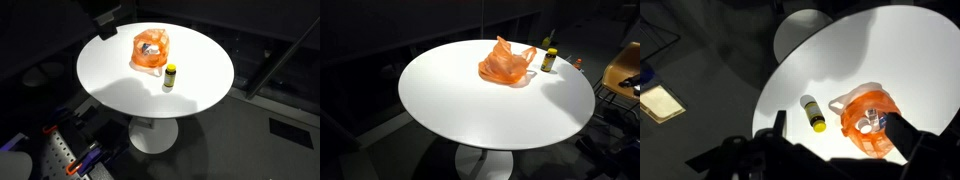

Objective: Pick up the brown medicine bottle with a yellow lid and put it in the orange plastic

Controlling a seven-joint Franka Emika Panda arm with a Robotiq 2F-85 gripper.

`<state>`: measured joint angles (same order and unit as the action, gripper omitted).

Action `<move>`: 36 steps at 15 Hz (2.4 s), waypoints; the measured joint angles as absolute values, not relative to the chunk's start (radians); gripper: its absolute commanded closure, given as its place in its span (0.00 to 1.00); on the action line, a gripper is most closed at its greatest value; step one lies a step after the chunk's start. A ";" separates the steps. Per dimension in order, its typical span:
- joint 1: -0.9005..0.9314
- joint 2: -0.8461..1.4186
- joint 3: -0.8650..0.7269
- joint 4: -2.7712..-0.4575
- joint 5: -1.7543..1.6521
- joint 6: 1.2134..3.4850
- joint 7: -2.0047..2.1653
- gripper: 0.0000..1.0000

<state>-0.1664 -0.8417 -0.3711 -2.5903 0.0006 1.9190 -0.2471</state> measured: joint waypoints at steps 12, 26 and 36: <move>-0.155 -0.844 -0.279 -2.558 0.006 1.919 -0.235 0.00; -0.086 -0.389 -0.137 -2.227 0.017 2.023 -0.021 0.00; -0.096 -0.006 -0.138 -2.062 0.048 2.062 0.003 0.00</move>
